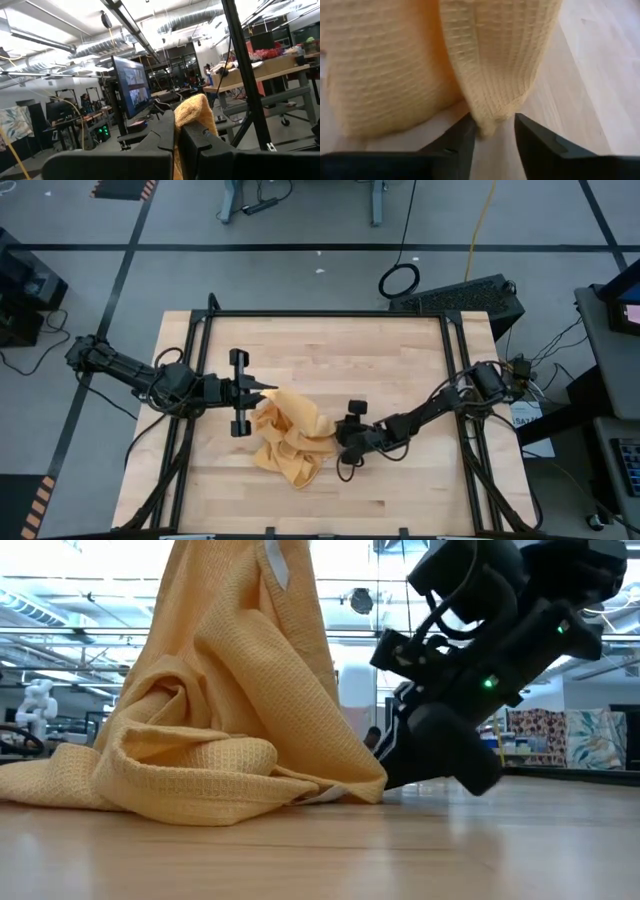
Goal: Roll towel
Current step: Roll the yellow towel
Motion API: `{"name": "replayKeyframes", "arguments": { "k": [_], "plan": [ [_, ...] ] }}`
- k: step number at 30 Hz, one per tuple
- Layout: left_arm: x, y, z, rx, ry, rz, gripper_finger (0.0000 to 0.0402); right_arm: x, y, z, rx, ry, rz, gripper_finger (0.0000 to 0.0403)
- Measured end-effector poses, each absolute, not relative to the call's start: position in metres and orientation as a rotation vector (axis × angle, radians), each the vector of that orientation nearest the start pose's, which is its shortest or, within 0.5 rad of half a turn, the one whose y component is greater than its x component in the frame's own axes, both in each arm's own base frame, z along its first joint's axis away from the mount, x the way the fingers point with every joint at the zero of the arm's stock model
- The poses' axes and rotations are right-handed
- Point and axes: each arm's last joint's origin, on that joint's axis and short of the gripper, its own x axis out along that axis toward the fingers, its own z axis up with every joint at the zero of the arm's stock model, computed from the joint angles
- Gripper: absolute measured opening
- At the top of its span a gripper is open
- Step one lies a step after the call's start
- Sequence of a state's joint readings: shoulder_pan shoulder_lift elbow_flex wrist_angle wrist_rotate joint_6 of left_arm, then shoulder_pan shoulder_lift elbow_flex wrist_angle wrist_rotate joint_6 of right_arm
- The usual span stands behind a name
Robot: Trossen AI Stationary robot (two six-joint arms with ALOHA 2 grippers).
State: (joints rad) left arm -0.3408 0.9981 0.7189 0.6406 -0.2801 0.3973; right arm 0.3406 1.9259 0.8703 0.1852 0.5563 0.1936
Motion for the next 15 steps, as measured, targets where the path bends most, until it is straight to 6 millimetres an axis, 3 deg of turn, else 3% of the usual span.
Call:
{"name": "replayKeyframes", "arguments": {
  "k": [3, 5, 11, 15],
  "plan": [
    [0.209, -0.066, 0.349, 0.284, -0.347, 0.008, 0.0006, 0.331, 0.097, 0.096, -0.170, 0.755, -0.292, 0.0139],
    [0.209, -0.066, 0.348, 0.285, -0.341, 0.007, 0.0006, 0.332, 0.096, 0.096, -0.164, 0.752, -0.297, 0.0121],
    [0.209, -0.065, 0.347, 0.288, -0.320, 0.012, 0.0006, 0.329, 0.098, 0.100, -0.196, 0.746, -0.303, 0.0012],
    [0.209, -0.064, 0.347, 0.290, -0.318, 0.054, 0.0006, 0.324, 0.103, 0.120, -0.148, 0.700, -0.330, 0.0012]
  ]
}}
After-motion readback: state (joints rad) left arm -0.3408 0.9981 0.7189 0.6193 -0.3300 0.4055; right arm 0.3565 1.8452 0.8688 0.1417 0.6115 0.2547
